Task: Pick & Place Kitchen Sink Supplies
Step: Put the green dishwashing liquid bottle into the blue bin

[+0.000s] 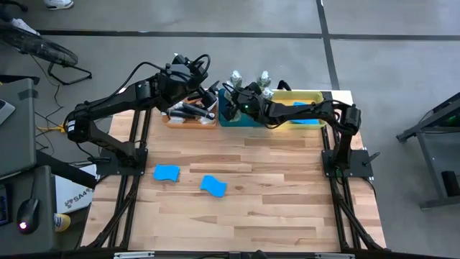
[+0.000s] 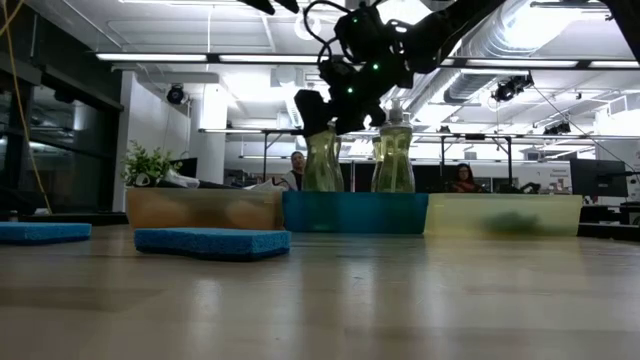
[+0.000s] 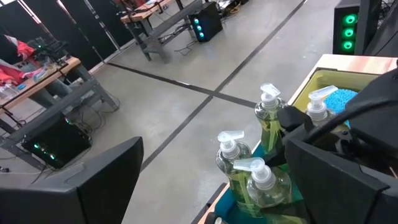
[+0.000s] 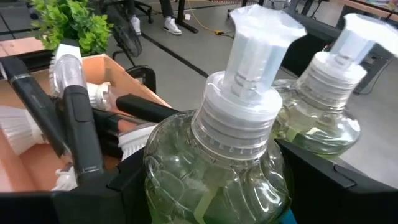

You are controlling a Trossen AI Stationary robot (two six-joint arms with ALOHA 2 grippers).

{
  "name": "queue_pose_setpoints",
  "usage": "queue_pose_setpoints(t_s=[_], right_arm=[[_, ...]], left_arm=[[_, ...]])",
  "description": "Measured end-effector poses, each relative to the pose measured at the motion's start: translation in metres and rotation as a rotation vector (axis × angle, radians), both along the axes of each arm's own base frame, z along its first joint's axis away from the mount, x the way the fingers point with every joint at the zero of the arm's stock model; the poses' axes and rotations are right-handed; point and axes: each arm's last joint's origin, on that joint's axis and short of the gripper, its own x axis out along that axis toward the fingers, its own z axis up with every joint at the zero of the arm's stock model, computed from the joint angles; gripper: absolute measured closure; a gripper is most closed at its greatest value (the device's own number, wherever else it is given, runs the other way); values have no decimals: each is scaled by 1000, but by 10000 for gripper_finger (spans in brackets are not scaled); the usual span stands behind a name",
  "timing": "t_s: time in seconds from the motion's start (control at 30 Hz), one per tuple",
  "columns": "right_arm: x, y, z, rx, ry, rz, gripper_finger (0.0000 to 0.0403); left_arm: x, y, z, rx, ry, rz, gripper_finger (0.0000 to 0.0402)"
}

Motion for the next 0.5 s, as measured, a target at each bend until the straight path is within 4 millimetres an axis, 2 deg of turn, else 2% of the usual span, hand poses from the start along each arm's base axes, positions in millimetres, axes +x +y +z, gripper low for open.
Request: queue_pose_setpoints(t_s=[0.23,0.5], right_arm=[[0,0,0,5,3,10,130],[0,0,-1,10,7,13,109]], left_arm=[[0,0,0,-6,-7,0,16],[0,0,0,-11,-8,-11,16]])
